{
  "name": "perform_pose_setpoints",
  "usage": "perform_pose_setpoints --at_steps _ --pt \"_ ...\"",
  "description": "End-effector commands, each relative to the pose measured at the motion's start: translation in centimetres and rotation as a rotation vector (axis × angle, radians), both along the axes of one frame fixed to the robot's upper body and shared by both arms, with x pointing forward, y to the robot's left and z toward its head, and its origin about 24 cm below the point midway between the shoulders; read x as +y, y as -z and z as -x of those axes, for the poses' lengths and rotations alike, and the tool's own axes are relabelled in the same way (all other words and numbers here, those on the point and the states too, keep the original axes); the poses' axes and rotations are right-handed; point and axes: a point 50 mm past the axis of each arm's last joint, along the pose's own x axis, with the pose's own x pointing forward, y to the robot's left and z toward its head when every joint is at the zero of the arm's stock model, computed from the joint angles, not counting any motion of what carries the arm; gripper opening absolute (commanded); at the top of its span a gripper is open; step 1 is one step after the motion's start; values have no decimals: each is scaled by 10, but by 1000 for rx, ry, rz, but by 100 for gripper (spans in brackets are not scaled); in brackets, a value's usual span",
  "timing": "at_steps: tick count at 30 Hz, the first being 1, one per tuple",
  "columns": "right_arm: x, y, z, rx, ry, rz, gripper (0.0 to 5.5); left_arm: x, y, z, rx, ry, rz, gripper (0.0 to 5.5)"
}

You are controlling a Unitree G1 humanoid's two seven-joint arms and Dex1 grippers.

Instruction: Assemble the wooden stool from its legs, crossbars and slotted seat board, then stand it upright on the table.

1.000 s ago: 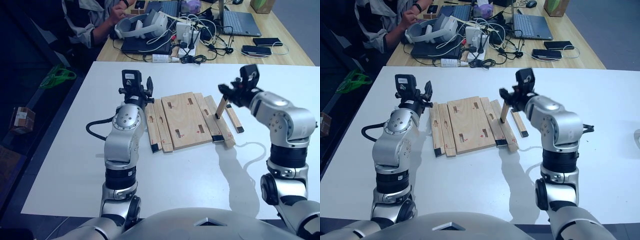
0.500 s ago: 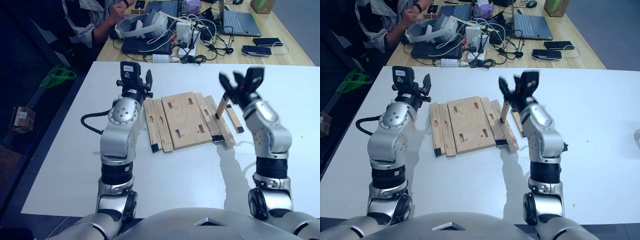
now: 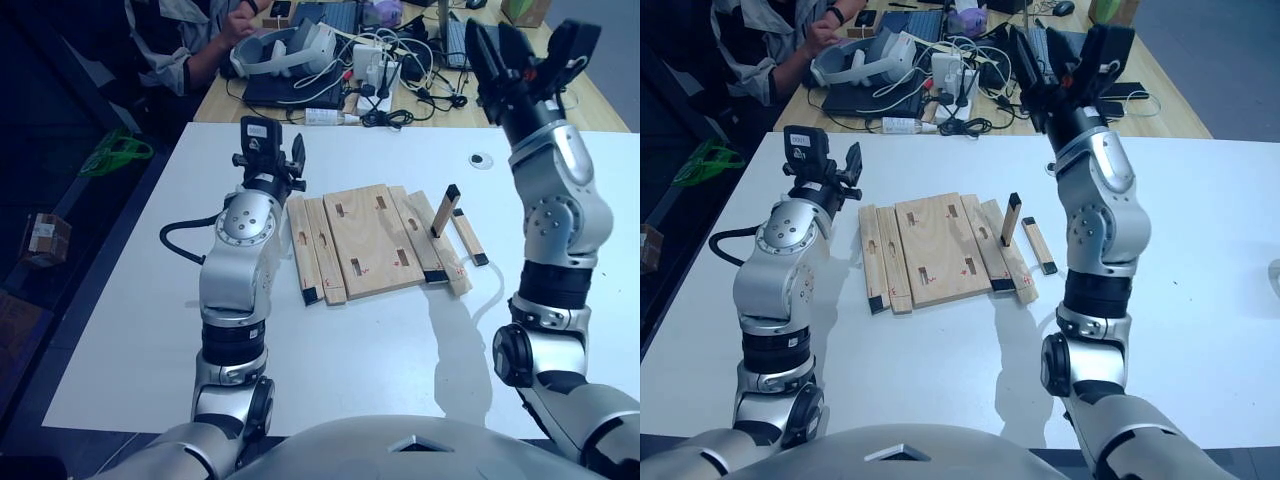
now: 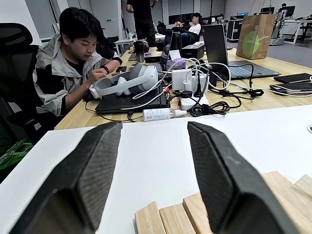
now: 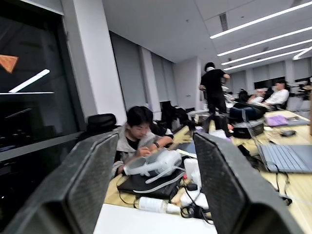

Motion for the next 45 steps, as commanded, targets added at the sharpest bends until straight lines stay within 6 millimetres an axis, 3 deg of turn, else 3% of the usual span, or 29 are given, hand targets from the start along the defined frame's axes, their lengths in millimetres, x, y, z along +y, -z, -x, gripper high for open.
perform_pose_setpoints --at_steps 1,2,4,6,8,10,12,16,18,20,21,22,26,28,31,34,41,45 --pt "12 64 -1 223 -67 123 282 3 -6 -4 -12 -2 -26 246" --pt "14 90 5 331 -95 220 282 3 -6 -4 -14 -4 -26 246" --pt "11 121 16 442 -107 352 282 3 -6 -4 -14 -5 -24 246" --pt "6 127 18 457 -86 370 282 1 -5 -4 -16 -5 -22 246" --pt "5 119 14 426 -54 345 282 1 -6 -5 -19 -6 -21 246" --pt "8 102 7 359 -29 299 282 1 -6 -5 -20 -6 -21 246" --pt "11 71 2 236 -24 200 282 1 -7 -5 -23 -5 -23 246" --pt "8 -13 3 -54 -44 -24 282 2 -9 -5 -29 -6 -30 246" --pt "1 -35 5 -117 -28 -51 282 2 -8 -4 -27 -1 -36 246" --pt "-5 -43 5 -133 -21 -69 282 0 -7 -3 -26 3 -37 246" --pt "-5 -41 5 -123 -30 -72 282 0 -7 -3 -26 3 -34 246" --pt "-4 -25 3 -63 -46 -56 282 -1 -7 -4 -28 2 -28 246" --pt "-5 70 7 245 -48 61 282 -11 -11 -7 -42 16 -3 246" --pt "-5 105 13 363 -48 127 282 -14 -9 -6 -37 18 6 246" --pt "-6 114 14 389 -23 134 282 -17 -8 -5 -36 20 18 246" --pt "-4 101 9 340 -21 119 282 -18 -8 -5 -37 17 21 246" --pt "7 17 -2 84 -50 13 282 -15 -10 -6 -46 10 20 246" --pt "16 -11 3 -3 -80 -5 282 -15 -11 -6 -47 12 17 246"
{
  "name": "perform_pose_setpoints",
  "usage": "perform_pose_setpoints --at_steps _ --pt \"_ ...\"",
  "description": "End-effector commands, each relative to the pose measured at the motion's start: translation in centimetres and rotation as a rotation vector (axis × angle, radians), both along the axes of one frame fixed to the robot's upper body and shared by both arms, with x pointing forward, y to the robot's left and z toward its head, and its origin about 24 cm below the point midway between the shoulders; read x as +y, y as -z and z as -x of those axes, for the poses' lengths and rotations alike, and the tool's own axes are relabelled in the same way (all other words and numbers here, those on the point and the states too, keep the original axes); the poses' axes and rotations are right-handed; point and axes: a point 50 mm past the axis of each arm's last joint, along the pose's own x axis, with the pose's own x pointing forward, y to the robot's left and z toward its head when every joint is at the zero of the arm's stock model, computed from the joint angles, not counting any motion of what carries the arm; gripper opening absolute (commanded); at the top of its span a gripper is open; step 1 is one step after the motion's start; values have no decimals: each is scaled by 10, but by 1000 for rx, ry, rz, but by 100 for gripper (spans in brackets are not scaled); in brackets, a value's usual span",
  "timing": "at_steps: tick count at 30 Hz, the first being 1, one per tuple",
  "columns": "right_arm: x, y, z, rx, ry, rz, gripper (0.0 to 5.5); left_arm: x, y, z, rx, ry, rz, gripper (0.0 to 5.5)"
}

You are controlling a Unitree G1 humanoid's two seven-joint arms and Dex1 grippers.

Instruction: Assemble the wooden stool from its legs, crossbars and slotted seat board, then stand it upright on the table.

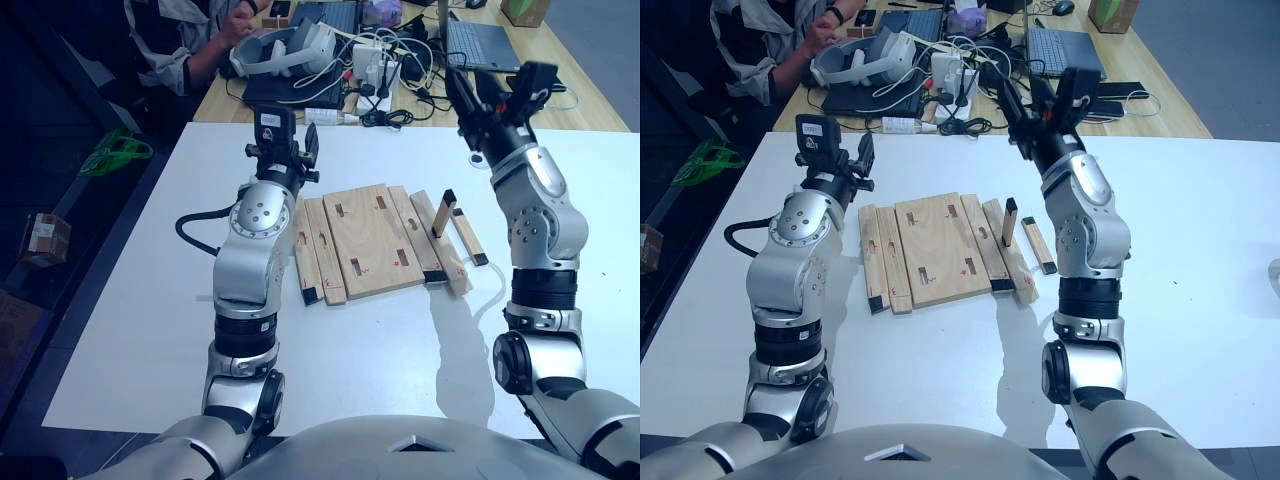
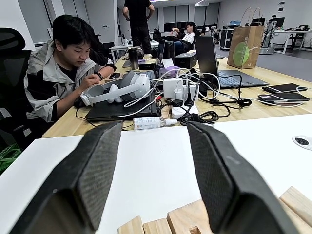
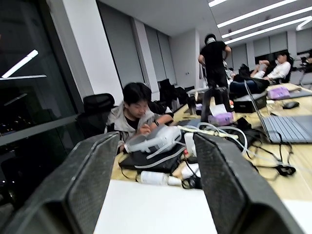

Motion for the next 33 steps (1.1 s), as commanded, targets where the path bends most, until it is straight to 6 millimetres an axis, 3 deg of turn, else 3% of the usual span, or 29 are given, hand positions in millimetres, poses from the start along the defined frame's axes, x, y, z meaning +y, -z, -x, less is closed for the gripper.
perform_pose_setpoints --at_steps 1,8,11,13,15,18,22,27,30,33 --pt "8 -27 5 -78 -30 -26 282 1 -5 -1 -16 -3 -9 246" --pt "13 -39 10 -110 -47 -35 282 5 -6 0 -18 -12 -16 246" --pt "13 6 6 26 -36 6 282 4 -6 -1 -19 -11 -15 246" --pt "7 57 7 191 -3 71 282 3 -7 -1 -20 -5 -14 246" --pt "-1 94 12 320 41 122 282 3 -7 -2 -20 -2 -15 246" --pt "-6 116 15 389 76 144 282 4 -8 -3 -20 -1 -18 246" --pt "3 89 7 281 44 64 282 3 -9 -4 -24 1 -15 246" --pt "19 13 7 55 -96 -78 282 1 -10 -2 -33 0 -10 246" --pt "-4 -19 9 -16 -35 -180 282 0 -12 -4 -38 9 -8 246" --pt "-28 -27 5 -18 39 -188 282 3 -12 -3 -40 -8 -8 246"
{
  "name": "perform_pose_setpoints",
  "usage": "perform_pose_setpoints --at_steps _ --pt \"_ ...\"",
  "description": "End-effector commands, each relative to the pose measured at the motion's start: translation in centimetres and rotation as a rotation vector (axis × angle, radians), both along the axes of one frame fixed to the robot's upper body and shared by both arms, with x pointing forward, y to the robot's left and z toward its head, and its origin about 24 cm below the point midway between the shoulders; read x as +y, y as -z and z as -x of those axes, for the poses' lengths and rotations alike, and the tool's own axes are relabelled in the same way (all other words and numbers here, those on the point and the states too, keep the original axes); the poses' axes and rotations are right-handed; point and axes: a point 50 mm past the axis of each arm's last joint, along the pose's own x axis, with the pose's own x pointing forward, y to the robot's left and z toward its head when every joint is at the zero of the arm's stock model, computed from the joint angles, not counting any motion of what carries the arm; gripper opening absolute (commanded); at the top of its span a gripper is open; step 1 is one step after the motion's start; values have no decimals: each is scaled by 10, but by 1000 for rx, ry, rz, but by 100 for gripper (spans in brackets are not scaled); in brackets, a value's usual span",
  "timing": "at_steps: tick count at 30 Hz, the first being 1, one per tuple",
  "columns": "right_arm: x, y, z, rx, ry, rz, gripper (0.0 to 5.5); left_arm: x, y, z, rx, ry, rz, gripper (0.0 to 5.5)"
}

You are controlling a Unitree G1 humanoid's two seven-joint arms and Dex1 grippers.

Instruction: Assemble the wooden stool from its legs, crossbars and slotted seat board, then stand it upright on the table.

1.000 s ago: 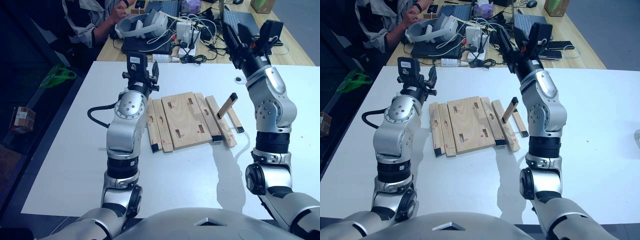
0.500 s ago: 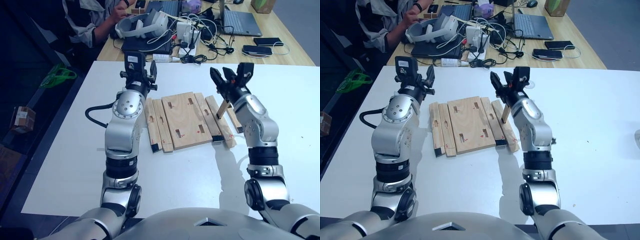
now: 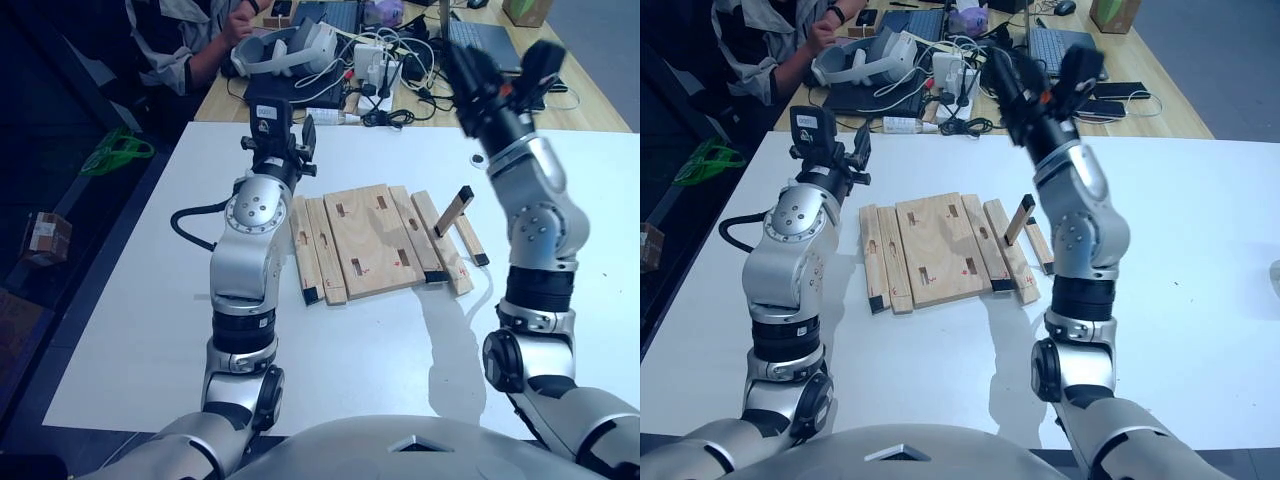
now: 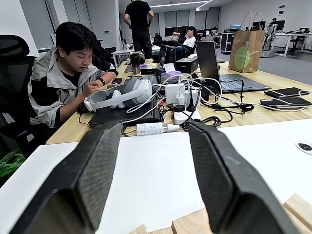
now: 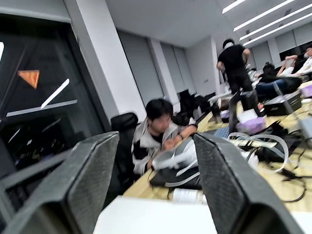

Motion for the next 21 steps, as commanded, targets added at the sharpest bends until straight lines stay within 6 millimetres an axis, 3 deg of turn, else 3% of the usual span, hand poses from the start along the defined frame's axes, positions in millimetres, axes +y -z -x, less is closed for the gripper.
perform_pose_setpoints --at_steps 1,5,9,12,18,21 --pt "-28 -1 -6 42 86 25 282 2 -4 0 -15 -21 1 246" --pt "-52 66 4 276 118 453 282 3 -8 1 -34 -16 0 246" --pt "-55 100 21 418 62 572 282 7 -8 0 -35 -35 1 246" --pt "-40 108 27 439 10 564 282 9 -3 3 -21 -42 2 246" --pt "21 107 45 424 -155 452 282 8 -1 3 -16 -52 18 246" --pt "32 112 48 447 -200 469 282 9 -1 4 -19 -67 23 246"
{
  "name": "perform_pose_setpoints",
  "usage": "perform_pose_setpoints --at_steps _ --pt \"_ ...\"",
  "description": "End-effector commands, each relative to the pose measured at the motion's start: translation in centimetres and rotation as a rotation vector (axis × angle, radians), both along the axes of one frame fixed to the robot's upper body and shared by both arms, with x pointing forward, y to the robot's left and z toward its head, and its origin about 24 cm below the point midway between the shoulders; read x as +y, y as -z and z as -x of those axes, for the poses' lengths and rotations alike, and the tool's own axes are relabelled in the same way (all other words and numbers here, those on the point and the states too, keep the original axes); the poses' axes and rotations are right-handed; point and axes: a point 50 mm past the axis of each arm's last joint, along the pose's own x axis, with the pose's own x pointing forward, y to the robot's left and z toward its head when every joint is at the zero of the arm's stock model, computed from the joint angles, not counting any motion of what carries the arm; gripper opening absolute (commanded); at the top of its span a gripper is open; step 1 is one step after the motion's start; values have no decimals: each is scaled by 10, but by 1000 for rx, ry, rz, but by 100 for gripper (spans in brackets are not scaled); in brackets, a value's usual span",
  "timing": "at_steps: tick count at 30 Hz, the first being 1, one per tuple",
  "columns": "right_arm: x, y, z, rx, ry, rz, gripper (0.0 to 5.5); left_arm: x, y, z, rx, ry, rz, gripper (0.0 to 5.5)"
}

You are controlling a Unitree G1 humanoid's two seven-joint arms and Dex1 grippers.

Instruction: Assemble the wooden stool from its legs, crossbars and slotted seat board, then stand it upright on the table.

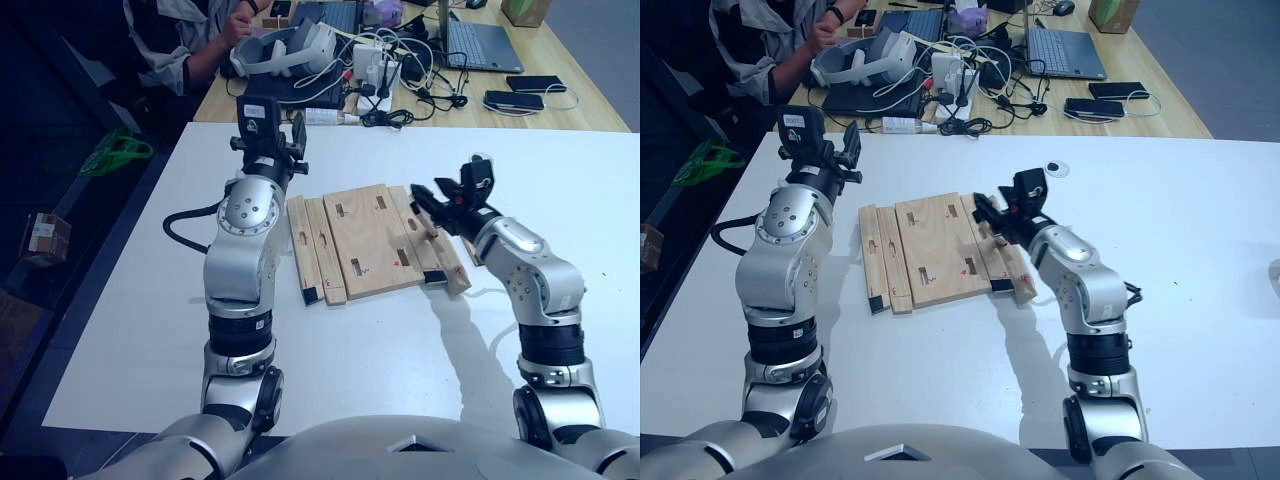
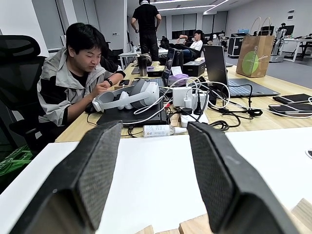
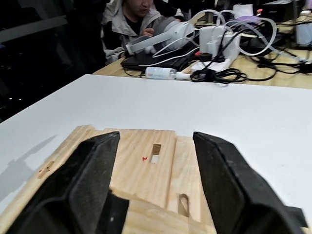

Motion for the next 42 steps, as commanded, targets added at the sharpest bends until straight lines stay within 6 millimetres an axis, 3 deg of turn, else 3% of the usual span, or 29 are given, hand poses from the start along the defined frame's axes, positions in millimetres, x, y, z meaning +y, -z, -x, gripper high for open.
perform_pose_setpoints --at_steps 1,6,15,18,20,22,25,29,32,34,38,40,42 --pt "6 6 3 43 -30 33 282 1 0 1 -5 -21 4 246" --pt "-3 -1 -8 15 -16 66 282 0 1 0 0 -20 5 246" --pt "-21 -52 -17 -135 15 -239 282 1 0 0 -8 -28 9 246" --pt "-63 -71 -35 -169 248 -475 282 1 -1 -1 -12 -28 11 246" --pt "-94 -68 -42 -166 412 -445 282 1 -1 -1 -15 -29 12 246" --pt "-106 -51 -42 -109 477 -340 282 2 -1 -1 -13 -31 11 246" --pt "-100 -17 -30 10 438 -168 282 3 -2 -2 -17 -35 11 246" --pt "-42 14 3 212 67 -156 282 4 -1 -1 -14 -40 10 246" --pt "0 9 31 286 -260 -230 282 3 1 -1 -6 -38 11 246" --pt "8 1 36 270 -327 -235 282 4 1 -1 -5 -40 13 246" --pt "-9 -18 11 156 -165 -215 282 4 2 -1 -4 -43 15 246" --pt "-23 -30 -13 100 -47 -186 282 4 2 -1 -4 -47 20 246" --pt "-28 -28 -38 108 46 -50 282 2 3 -1 -2 -47 25 246"
